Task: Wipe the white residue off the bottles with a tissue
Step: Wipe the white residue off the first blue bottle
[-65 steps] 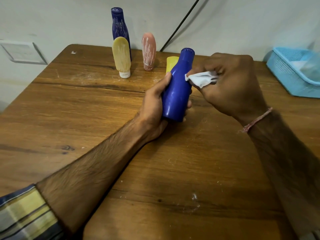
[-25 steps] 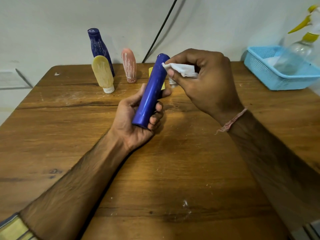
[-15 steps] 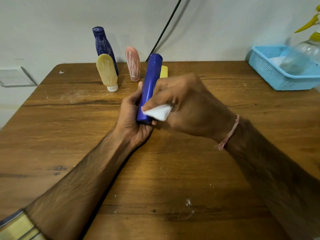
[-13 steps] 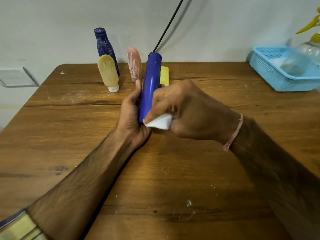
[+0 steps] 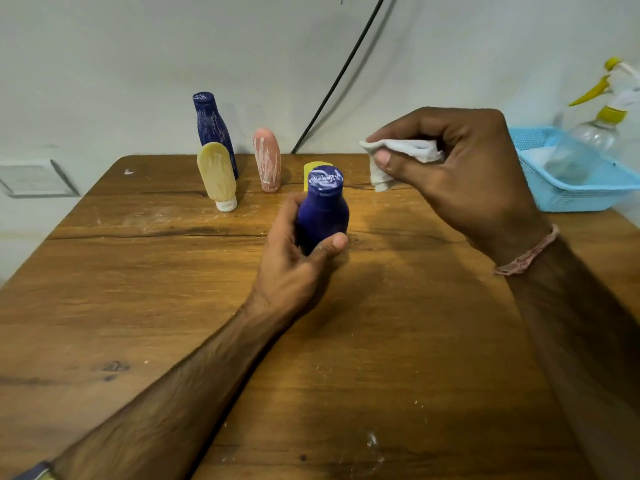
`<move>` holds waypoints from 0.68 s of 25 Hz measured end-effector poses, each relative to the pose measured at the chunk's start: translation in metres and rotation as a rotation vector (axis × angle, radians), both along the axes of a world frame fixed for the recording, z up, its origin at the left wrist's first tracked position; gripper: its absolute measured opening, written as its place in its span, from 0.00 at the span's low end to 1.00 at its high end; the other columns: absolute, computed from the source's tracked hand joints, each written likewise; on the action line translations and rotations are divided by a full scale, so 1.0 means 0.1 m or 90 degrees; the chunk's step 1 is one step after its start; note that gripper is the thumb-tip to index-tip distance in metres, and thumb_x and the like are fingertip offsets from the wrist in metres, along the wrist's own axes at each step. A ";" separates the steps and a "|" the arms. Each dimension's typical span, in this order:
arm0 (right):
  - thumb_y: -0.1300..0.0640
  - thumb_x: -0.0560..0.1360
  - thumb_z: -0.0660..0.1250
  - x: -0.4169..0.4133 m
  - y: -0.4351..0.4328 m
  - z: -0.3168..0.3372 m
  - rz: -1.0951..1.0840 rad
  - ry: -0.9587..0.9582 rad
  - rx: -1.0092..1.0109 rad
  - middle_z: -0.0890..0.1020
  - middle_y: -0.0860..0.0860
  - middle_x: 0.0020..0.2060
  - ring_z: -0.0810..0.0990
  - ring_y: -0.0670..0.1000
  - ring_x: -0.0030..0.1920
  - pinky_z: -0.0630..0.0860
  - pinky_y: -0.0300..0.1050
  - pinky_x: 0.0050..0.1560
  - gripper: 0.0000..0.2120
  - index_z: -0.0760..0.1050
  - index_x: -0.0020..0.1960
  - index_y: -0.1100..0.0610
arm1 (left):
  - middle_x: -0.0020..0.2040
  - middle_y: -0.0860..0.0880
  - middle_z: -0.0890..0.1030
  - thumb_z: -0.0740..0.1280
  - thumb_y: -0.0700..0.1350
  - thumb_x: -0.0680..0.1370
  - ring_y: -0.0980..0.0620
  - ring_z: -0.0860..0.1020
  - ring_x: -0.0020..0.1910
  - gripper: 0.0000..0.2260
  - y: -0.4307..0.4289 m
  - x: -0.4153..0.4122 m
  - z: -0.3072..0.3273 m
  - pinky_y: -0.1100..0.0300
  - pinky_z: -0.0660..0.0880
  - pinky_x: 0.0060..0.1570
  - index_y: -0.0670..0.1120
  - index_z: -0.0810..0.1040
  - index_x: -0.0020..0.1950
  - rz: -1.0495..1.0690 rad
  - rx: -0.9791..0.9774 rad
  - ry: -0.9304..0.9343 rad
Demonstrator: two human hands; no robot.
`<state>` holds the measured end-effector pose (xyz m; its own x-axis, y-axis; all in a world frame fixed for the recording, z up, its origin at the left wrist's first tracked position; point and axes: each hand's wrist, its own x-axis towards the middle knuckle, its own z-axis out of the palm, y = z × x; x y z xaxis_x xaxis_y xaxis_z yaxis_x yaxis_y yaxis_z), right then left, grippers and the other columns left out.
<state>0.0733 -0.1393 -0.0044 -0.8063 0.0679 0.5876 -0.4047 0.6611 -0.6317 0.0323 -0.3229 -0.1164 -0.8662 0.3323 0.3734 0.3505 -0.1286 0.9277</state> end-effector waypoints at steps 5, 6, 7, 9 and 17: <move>0.55 0.74 0.74 0.11 -0.14 0.09 0.019 0.011 0.092 0.87 0.46 0.43 0.84 0.45 0.44 0.81 0.40 0.44 0.06 0.86 0.50 0.54 | 0.56 0.52 0.79 0.73 0.43 0.75 0.51 0.78 0.54 0.20 0.02 -0.02 -0.02 0.51 0.77 0.58 0.58 0.72 0.61 0.058 -0.058 0.065; 0.55 0.74 0.74 0.12 -0.16 0.09 0.020 0.016 0.113 0.87 0.46 0.43 0.84 0.45 0.43 0.80 0.39 0.43 0.07 0.86 0.50 0.54 | 0.56 0.52 0.79 0.72 0.44 0.74 0.52 0.78 0.55 0.20 0.02 -0.02 -0.01 0.51 0.77 0.58 0.59 0.72 0.61 0.058 -0.067 0.055; 0.55 0.73 0.74 0.13 -0.17 0.09 0.023 0.018 0.147 0.86 0.47 0.43 0.83 0.46 0.43 0.79 0.36 0.43 0.07 0.86 0.51 0.54 | 0.58 0.52 0.79 0.72 0.44 0.75 0.52 0.78 0.56 0.20 0.01 -0.02 0.00 0.50 0.77 0.60 0.59 0.71 0.62 0.058 -0.079 0.044; 0.58 0.71 0.75 0.12 -0.20 0.08 0.023 0.012 0.226 0.85 0.49 0.45 0.81 0.47 0.43 0.75 0.31 0.43 0.10 0.86 0.53 0.53 | 0.60 0.52 0.77 0.72 0.43 0.76 0.52 0.77 0.59 0.20 0.01 -0.01 0.03 0.49 0.77 0.61 0.60 0.70 0.61 0.056 -0.104 0.024; 0.64 0.72 0.76 0.12 -0.11 0.16 0.142 -0.068 0.239 0.85 0.45 0.46 0.82 0.44 0.47 0.77 0.33 0.46 0.12 0.86 0.53 0.52 | 0.60 0.55 0.76 0.71 0.42 0.77 0.52 0.76 0.61 0.20 0.01 0.01 0.07 0.44 0.76 0.64 0.64 0.69 0.59 0.061 -0.136 -0.001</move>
<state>0.0855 -0.1500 0.0112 -0.8347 -0.3171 0.4503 -0.5089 0.7568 -0.4103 0.0338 -0.3215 -0.1093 -0.8982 0.3194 0.3021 0.3502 0.1042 0.9309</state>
